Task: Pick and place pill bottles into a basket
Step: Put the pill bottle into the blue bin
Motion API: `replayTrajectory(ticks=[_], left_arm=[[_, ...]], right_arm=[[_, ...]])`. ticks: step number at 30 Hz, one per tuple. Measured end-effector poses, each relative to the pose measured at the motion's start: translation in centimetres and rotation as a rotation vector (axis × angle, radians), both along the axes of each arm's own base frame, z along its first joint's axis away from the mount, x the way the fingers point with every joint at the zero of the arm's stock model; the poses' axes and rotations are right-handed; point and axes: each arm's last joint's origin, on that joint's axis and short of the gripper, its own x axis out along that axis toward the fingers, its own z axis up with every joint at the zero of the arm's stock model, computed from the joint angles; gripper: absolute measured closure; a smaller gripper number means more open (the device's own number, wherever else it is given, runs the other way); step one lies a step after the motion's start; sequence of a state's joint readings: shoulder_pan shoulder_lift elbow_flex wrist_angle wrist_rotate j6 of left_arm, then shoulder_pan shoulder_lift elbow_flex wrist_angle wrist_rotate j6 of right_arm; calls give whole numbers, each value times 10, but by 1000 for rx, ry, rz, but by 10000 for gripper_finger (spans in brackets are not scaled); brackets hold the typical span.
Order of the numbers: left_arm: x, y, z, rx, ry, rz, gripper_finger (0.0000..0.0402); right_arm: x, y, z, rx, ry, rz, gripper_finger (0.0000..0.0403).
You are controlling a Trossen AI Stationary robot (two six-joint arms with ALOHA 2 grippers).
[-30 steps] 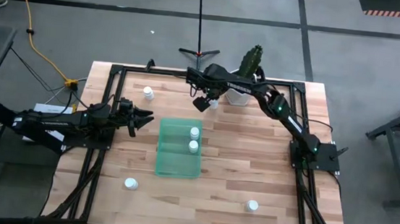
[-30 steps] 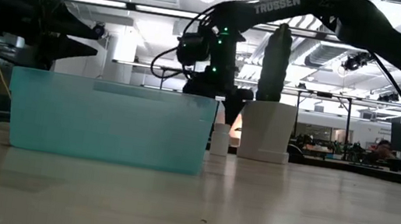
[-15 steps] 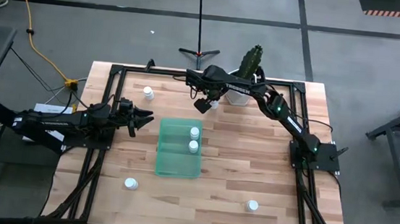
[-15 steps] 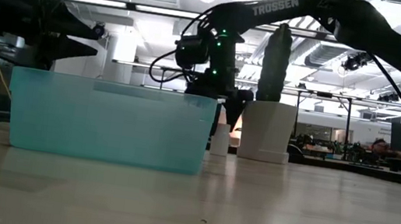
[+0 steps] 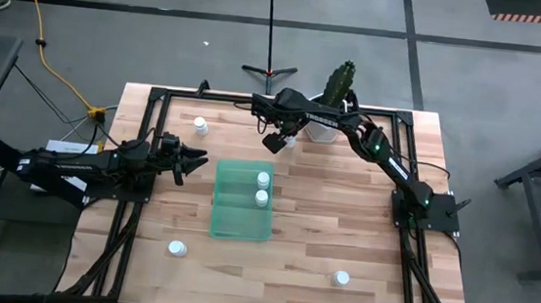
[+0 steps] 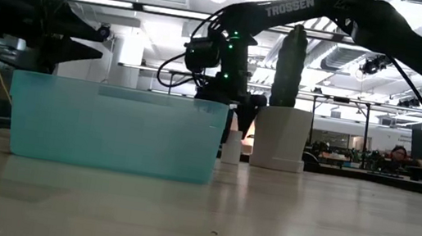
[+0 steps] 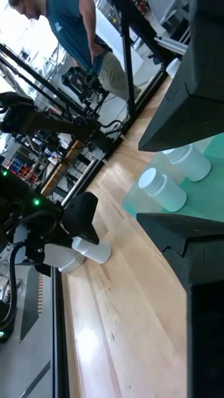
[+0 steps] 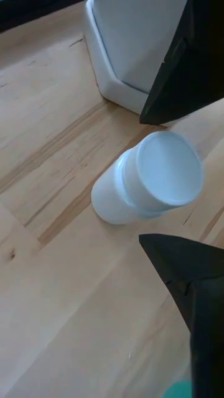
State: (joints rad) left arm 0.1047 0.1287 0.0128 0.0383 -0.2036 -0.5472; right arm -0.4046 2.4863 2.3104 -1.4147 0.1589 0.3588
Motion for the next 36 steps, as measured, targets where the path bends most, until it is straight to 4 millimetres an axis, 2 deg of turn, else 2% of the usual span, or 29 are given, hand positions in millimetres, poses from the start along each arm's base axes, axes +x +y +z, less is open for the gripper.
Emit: replayTrajectory(ticks=[7, 15, 26, 32, 36], left_arm=[[0, 0, 0, 0, 0, 0, 197], [0, 0, 0, -1, 0, -5, 197], [0, 0, 0, -1, 0, -3, 197], [0, 0, 0, 0, 0, 2, 197], [0, 0, 0, 0, 0, 2, 197]], right_arm=[[0, 1, 0, 10, -1, 3, 172], [1, 6, 0, 29, 7, 9, 253], [-3, 8, 3, 35, 39, 8, 253], [-5, 11, 13, 46, 19, 11, 255], [-5, 20, 28, 35, -12, 31, 255]])
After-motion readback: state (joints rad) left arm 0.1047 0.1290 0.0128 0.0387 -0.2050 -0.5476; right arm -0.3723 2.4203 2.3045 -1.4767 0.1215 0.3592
